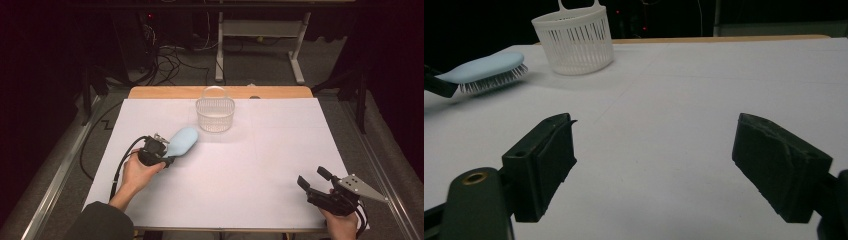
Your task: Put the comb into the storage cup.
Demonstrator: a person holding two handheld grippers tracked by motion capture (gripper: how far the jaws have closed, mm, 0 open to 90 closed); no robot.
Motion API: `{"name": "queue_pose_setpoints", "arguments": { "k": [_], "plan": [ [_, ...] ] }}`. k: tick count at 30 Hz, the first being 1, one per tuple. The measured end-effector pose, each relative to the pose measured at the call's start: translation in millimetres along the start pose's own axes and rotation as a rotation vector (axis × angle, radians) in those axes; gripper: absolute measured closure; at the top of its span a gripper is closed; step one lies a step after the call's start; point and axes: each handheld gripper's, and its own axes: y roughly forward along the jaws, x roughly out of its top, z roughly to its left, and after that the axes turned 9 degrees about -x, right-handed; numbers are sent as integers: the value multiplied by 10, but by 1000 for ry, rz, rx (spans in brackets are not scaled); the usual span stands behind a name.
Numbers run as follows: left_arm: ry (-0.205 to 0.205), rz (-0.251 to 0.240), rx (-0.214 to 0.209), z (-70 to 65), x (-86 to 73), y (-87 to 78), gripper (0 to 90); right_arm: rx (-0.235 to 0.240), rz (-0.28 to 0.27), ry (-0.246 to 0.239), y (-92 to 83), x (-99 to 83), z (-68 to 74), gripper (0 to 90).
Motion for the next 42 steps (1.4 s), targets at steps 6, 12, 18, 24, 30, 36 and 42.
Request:
{"name": "queue_pose_setpoints", "arguments": {
  "k": [6,12,18,24,30,36,42],
  "plan": [
    [7,-25,-3,-11,-23,-56,686,1,-2,-4,0,0,2,176],
    [17,-51,-30,-38,-65,-110,686,2,-2,-8,4,1,7,176],
    [34,-80,-46,-92,-121,-152,686,4,-1,-7,6,5,12,176],
    [48,-90,-69,-148,-171,-173,686,9,-5,-10,10,11,18,176],
    [68,-103,-90,-213,-180,-194,686,28,-16,12,11,35,45,176],
    [91,-123,-102,-265,-204,-207,686,42,-24,17,22,61,83,174],
    [112,-135,-121,-336,-221,-205,686,74,-35,7,59,104,185,162]
  ]
}}
